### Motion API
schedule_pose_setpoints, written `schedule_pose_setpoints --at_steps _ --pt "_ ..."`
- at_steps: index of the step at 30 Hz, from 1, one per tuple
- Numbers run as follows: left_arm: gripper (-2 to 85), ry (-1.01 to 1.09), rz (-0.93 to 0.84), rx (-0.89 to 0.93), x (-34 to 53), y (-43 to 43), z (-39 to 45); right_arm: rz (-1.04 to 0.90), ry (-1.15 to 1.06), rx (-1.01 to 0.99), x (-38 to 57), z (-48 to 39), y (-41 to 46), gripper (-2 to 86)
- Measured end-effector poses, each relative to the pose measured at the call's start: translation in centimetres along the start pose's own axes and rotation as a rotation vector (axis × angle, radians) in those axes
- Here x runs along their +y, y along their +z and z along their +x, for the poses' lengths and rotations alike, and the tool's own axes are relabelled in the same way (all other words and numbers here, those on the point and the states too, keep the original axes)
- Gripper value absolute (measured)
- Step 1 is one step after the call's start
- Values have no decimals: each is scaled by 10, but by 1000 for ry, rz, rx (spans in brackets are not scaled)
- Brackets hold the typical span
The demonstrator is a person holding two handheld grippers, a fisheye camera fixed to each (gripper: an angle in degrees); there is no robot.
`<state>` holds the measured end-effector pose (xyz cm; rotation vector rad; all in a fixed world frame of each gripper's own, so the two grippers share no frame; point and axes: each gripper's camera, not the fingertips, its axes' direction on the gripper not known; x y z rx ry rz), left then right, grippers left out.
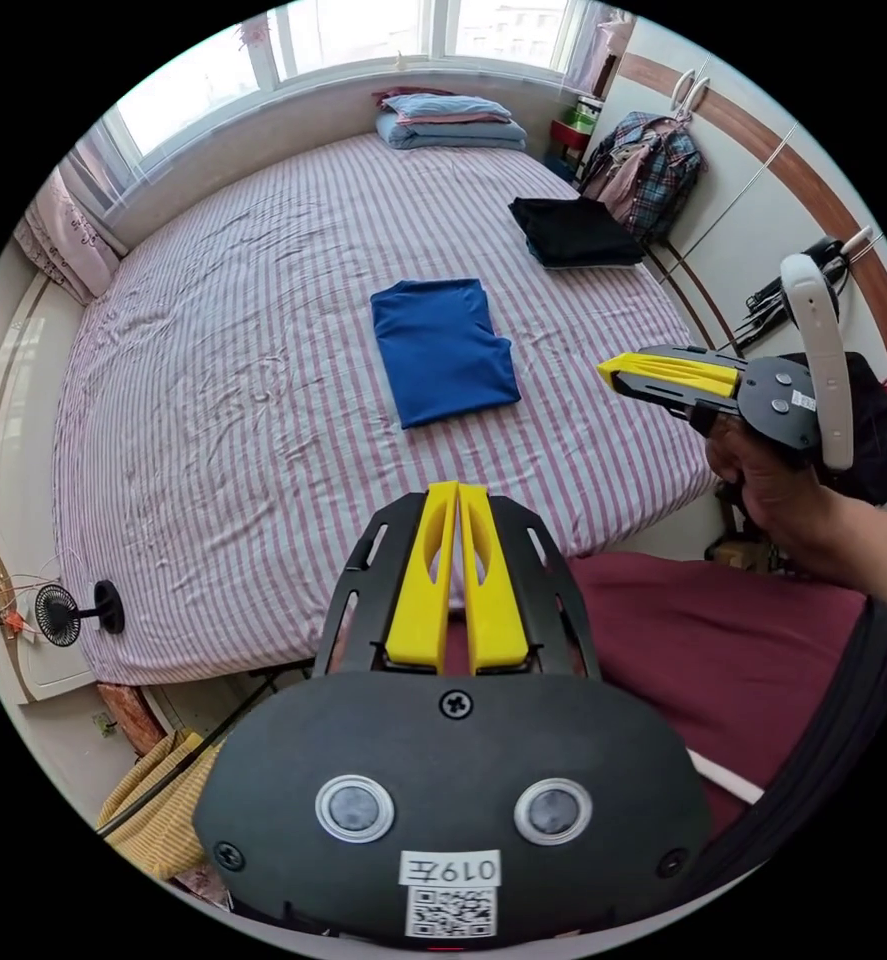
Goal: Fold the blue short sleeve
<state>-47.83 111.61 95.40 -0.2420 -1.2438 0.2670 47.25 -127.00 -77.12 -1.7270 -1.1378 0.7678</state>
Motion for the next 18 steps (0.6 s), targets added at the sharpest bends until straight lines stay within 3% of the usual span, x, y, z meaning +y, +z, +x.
schedule_pose_setpoints --at_steps 7,18 --pt "6 4 -60 8 -19 28 -14 -9 79 -10 2 -3 18 -9" --pt "7 32 0 50 -80 87 -62 -54 293 99 24 -50 54 -7"
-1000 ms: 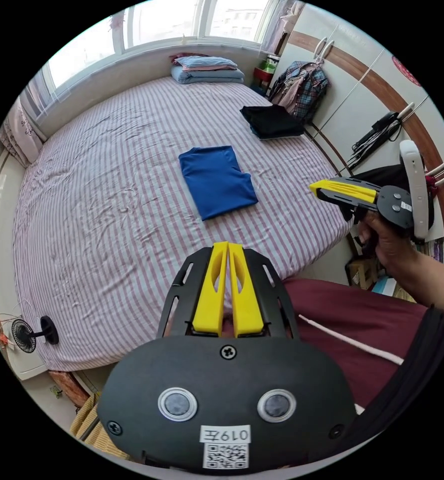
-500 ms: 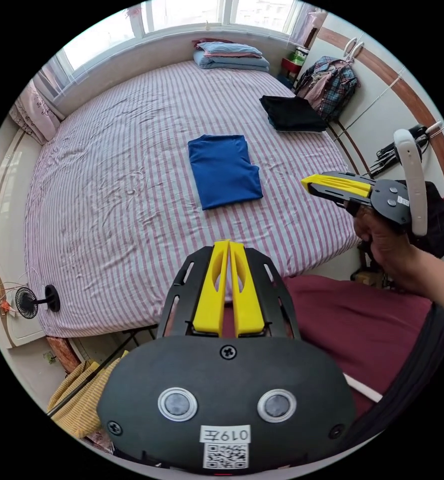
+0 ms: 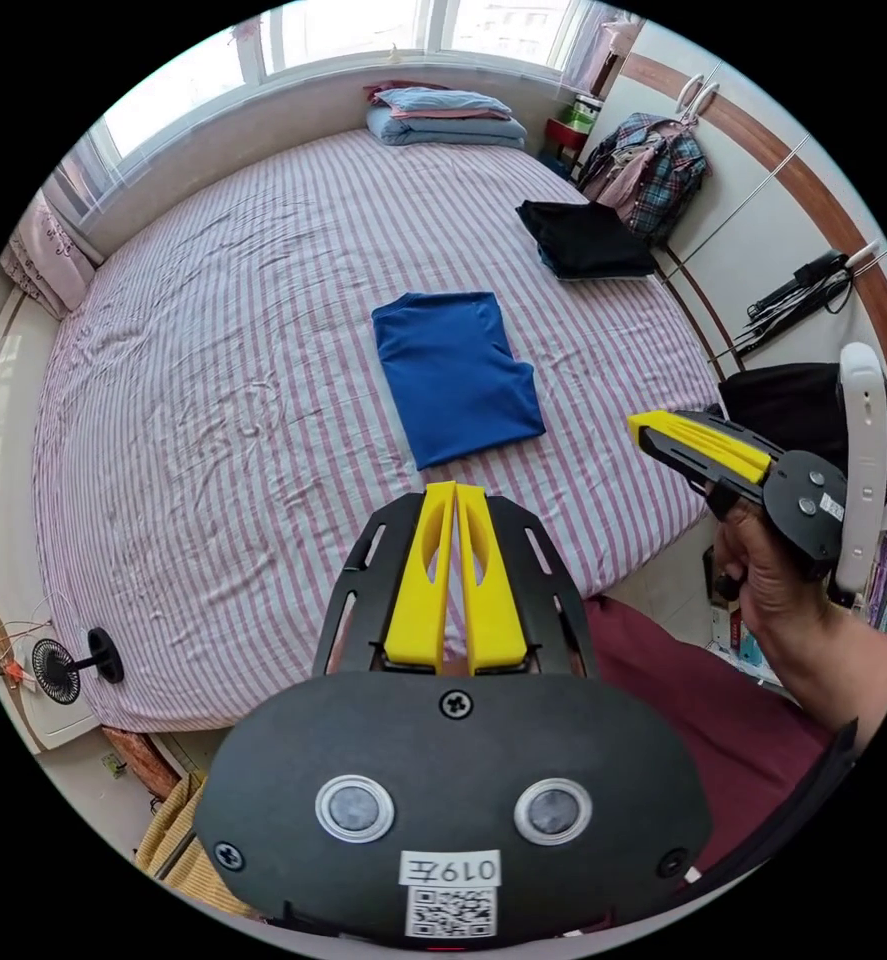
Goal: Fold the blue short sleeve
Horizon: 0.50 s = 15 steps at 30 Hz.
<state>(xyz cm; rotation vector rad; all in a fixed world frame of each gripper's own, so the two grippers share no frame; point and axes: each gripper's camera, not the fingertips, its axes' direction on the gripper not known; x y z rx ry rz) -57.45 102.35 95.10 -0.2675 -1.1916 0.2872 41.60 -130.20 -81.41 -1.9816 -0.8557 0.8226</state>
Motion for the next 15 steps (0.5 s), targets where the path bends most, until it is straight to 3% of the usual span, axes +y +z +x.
schedule_pose_setpoints --at_steps 9,11,15 --pt "25 39 -19 162 -20 91 -82 -9 136 -58 47 -37 72 6" --pt "45 27 -30 274 -38 134 -122 -19 230 -138 61 -39 101 26" --pt "76 -48 -35 516 -81 211 -197 -29 612 -479 122 -30 208 69"
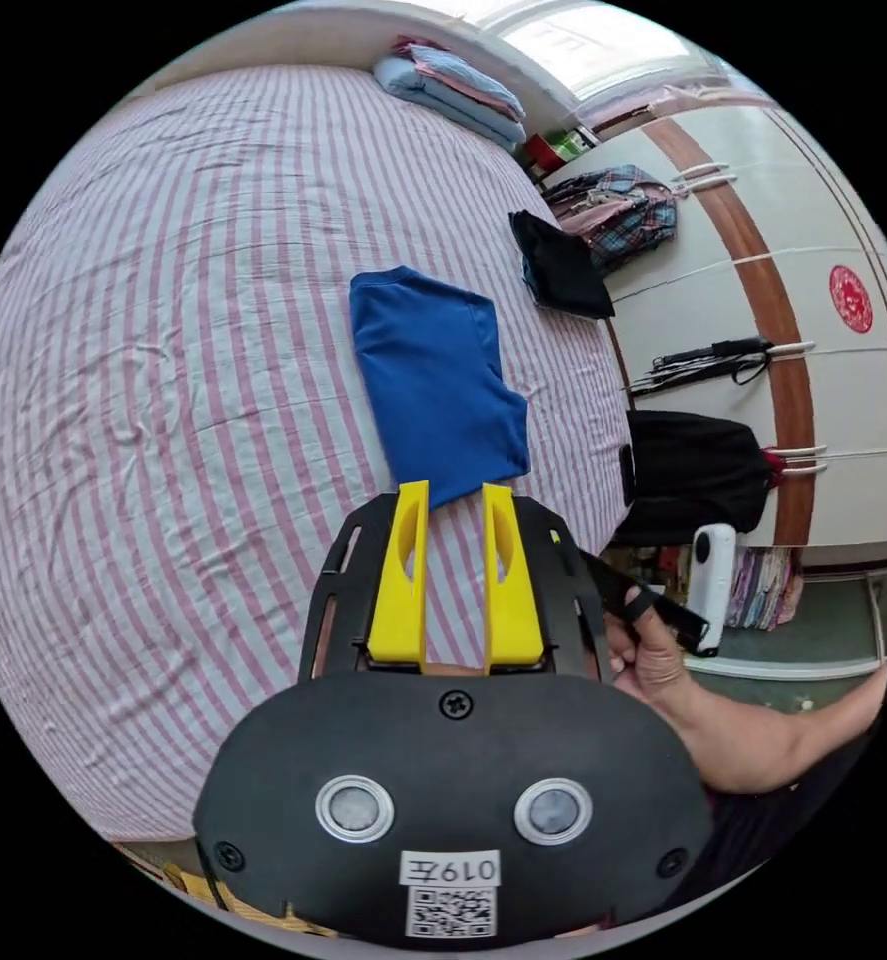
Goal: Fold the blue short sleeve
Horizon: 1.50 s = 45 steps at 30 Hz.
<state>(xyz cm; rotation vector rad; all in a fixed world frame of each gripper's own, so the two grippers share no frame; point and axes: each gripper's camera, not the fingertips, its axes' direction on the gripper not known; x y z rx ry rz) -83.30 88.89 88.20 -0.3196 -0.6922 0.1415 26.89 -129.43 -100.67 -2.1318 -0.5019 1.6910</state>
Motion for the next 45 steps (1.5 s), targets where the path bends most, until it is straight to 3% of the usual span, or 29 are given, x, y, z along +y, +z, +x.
schedule_pose_setpoints --at_steps 5,10,16,24,33,38,45 --pt "111 -123 3 307 -80 64 -139 86 310 -333 59 95 115 93" --pt "127 -154 -54 449 -133 134 -207 199 579 -704 134 180 241 114" --pt "138 -154 -83 529 -176 195 -252 350 600 -870 164 217 318 109" --pt "129 -117 -107 589 -223 252 -271 431 602 -1013 151 254 394 105" --pt "60 -135 -110 615 -262 306 -260 425 671 -1016 149 305 449 6" --pt "27 -174 -50 661 -253 309 -254 378 565 -980 120 327 432 -2" --pt "19 -253 68 772 -216 268 -201 242 284 -939 33 365 340 -3"
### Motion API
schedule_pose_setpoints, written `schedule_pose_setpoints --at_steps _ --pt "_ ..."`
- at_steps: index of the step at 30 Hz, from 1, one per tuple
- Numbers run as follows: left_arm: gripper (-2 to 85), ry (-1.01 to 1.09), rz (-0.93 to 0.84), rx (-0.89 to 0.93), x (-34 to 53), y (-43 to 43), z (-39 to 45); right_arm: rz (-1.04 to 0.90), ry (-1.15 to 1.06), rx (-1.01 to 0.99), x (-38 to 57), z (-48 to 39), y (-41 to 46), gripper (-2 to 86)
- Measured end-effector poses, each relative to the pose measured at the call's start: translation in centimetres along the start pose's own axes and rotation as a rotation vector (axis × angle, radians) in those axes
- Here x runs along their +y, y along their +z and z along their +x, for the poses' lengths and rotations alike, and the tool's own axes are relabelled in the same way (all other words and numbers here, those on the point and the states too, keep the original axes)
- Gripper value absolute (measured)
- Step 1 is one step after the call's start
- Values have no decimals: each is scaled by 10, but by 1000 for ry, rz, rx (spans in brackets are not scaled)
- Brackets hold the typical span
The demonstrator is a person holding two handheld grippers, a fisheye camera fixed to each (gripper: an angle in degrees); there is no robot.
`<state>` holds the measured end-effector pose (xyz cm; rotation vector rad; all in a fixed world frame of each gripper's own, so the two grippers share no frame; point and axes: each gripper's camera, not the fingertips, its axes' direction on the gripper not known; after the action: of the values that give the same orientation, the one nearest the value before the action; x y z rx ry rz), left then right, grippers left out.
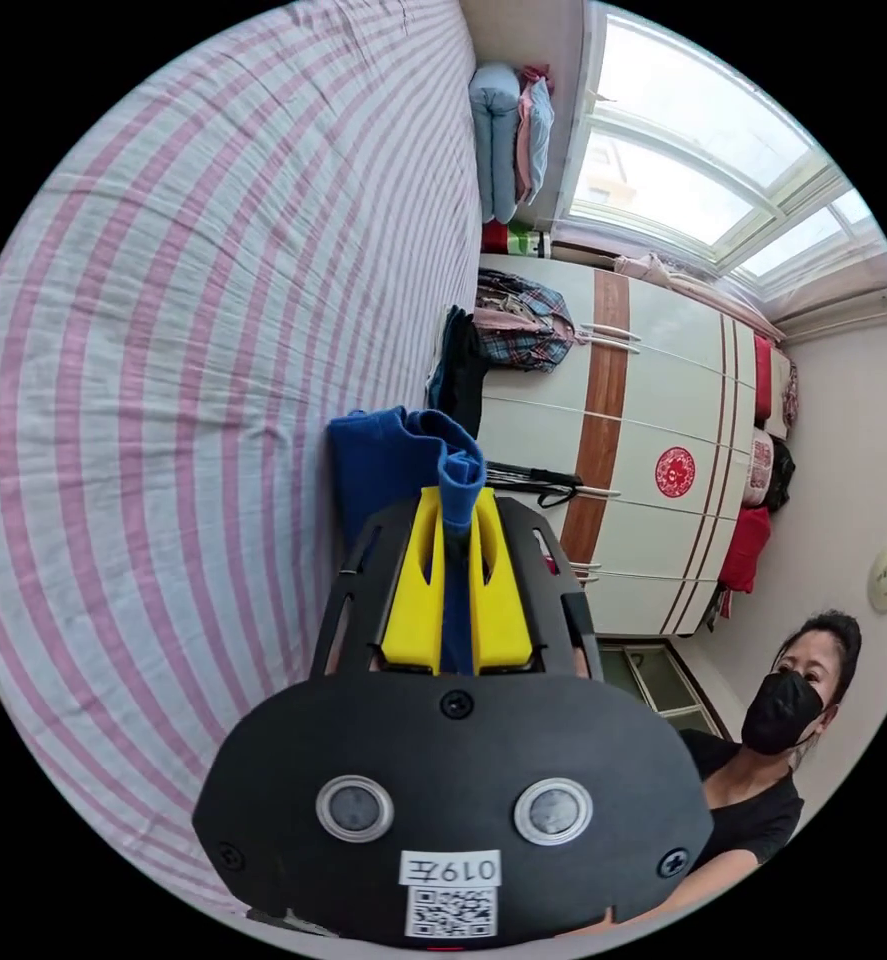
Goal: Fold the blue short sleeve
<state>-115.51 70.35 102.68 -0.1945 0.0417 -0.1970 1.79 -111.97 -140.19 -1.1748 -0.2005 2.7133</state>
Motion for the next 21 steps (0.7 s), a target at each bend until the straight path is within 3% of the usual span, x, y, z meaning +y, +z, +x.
schedule_pose_setpoints --at_steps 6,11,21 --pt "18 -41 190 78 55 30 85 -207 -121 -41 -134 -72 -47 -3" --pt "18 -94 397 169 76 106 154 -378 -197 -87 -288 -132 -68 -4" --pt "13 152 658 317 -52 284 267 -683 -522 -27 -726 -245 -9 -2"
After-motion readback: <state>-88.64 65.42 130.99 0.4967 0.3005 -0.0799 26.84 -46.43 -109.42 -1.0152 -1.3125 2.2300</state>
